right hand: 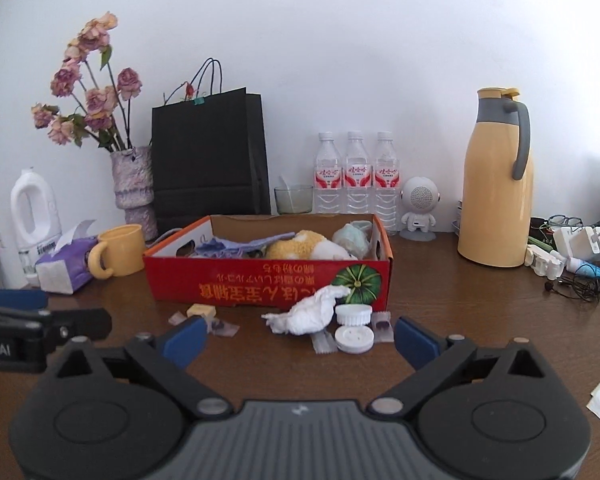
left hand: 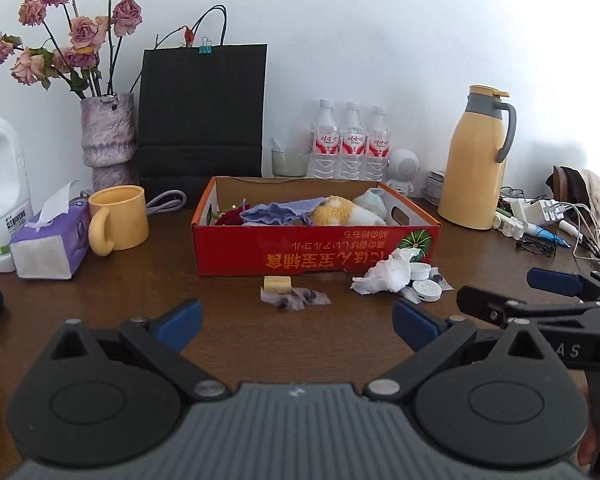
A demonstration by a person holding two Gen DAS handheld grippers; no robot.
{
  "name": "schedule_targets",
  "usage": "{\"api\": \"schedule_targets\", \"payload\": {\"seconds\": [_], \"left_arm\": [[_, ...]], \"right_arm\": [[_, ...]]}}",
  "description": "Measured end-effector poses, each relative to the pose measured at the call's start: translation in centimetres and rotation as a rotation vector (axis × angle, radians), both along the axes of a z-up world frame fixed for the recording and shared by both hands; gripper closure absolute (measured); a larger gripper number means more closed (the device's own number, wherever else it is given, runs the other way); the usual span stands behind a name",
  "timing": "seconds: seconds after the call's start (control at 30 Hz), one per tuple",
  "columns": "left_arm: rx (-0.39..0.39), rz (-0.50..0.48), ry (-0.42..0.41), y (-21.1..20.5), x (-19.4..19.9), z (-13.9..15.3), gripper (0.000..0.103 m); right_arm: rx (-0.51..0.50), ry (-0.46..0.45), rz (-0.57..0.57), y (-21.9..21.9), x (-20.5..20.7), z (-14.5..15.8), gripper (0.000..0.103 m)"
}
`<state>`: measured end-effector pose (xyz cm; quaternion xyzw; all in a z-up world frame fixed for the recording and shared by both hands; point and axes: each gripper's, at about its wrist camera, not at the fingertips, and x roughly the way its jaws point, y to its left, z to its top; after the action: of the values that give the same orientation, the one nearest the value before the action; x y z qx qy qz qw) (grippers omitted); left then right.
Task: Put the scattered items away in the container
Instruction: 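Withdraw both tools from the box back over the table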
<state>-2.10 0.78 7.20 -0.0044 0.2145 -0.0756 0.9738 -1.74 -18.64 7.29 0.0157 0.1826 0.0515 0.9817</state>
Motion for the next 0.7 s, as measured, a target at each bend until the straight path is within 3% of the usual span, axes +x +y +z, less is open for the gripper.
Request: {"api": "schedule_targets", "payload": {"seconds": [0.13, 0.37, 0.7], "left_arm": [[0.052, 0.070, -0.037, -0.3, -3.0, -0.7, 0.000], [0.055, 0.112, -0.040, -0.3, -5.3, -1.5, 0.000], [0.087, 0.095, -0.022, -1.3, -5.3, -2.2, 0.000]], "right_arm": [[0.035, 0.025, -0.021, -1.3, -3.2, -1.0, 0.003], [0.046, 0.014, -0.026, -2.0, -8.0, -2.9, 0.000], [0.049, 0.083, 0.057, -1.1, -6.8, -3.2, 0.000]]}}
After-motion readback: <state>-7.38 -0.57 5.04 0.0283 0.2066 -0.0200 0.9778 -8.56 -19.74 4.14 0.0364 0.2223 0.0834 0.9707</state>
